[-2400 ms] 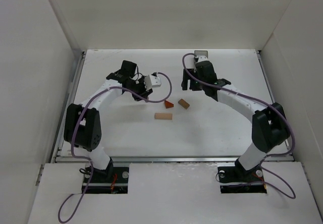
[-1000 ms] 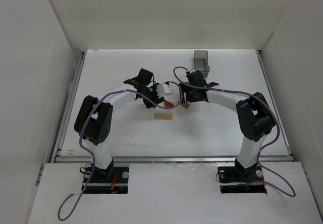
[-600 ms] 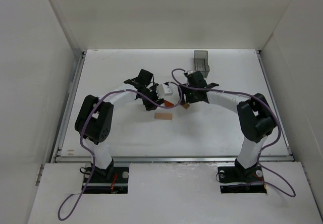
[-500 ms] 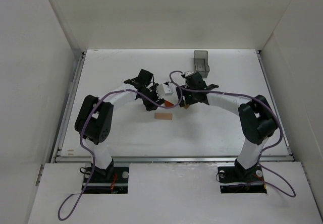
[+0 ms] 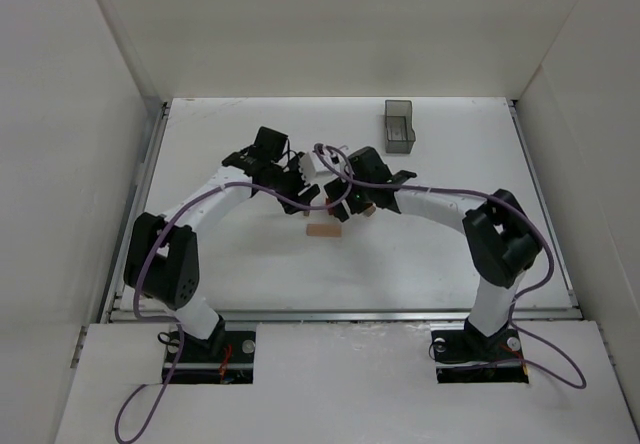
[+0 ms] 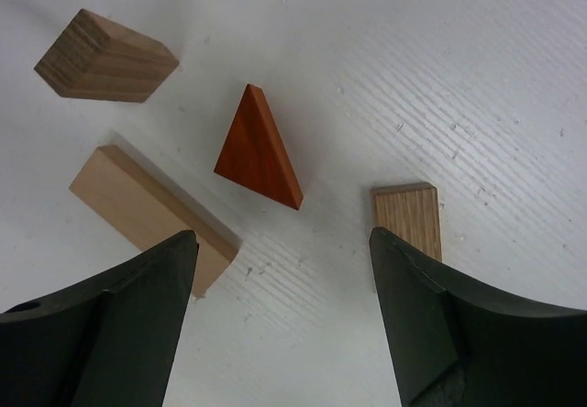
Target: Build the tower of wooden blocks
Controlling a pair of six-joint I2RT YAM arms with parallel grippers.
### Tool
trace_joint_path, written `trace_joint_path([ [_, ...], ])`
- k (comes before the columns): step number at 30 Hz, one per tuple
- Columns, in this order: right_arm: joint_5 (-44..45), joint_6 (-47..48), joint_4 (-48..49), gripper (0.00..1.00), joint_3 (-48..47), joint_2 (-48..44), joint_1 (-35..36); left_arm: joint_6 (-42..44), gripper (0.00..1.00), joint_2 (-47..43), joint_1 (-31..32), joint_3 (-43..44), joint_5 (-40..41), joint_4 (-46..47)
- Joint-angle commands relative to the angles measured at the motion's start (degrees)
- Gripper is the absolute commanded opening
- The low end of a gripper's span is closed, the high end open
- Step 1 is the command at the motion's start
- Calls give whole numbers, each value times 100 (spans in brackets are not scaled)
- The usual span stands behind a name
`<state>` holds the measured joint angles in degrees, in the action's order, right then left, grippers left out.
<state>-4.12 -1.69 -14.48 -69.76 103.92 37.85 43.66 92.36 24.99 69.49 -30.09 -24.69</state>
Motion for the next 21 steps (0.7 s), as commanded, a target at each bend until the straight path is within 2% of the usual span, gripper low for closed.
trace_joint_path([
  [1,156,108,103,82,-275,216,48,-138,57,-253,-143,143,-217,-159],
  [10,148,108,156,82,-618,655,48,-639,57,-552,-794,-14,-542,-160],
  [21,886,213,-20,79,-1039,1016,48,-754,57,-719,-909,-243,-542,-98],
])
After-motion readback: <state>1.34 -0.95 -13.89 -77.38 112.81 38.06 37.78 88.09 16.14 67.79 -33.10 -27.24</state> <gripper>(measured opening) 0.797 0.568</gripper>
